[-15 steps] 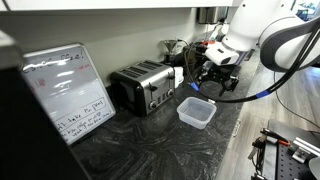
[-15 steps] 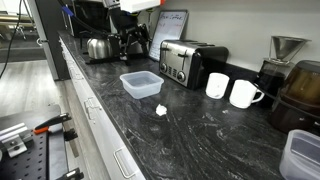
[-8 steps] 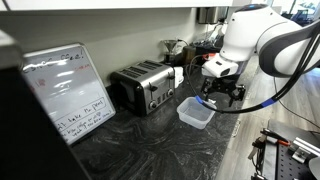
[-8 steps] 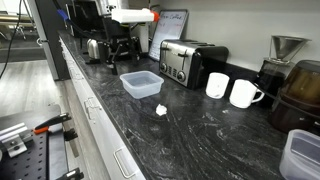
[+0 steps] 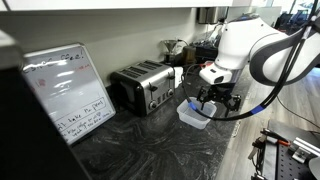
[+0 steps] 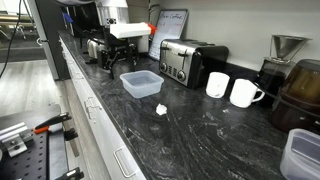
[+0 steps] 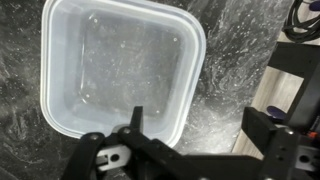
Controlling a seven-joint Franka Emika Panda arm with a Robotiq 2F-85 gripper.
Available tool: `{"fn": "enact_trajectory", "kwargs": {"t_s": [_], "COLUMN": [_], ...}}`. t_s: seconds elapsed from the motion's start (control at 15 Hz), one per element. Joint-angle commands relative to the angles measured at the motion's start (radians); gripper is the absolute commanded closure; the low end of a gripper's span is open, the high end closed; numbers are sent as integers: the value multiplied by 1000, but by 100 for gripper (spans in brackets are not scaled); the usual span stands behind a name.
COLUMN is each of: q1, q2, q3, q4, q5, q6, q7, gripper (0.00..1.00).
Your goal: Pick the pen and place it in the bowl on the right, slide the bowl on the left to the right and then move the white cup to the left
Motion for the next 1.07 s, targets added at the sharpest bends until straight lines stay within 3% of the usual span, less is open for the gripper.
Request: {"fn": "enact_trajectory", "kwargs": {"t_s": [0.0,0.33,0.6,0.73,0.8,0.87,1.0], "q1": [2,-34,-65,-67,-65,-61,-56], "q2": [78,118,101,107,113,125,143], "q3": [-16,-8,-2,-4,-5,-6,-6], "q4": [14,-6,-21,-22,-20,-16,-10], "q5": [35,-62,-228,-259,-254,-241,-220], "q6": [137,264,209,210,209,215,219], "q7": [-6,61,205,246,254,251,246], "gripper": [0,0,0,0,8,26,40]}}
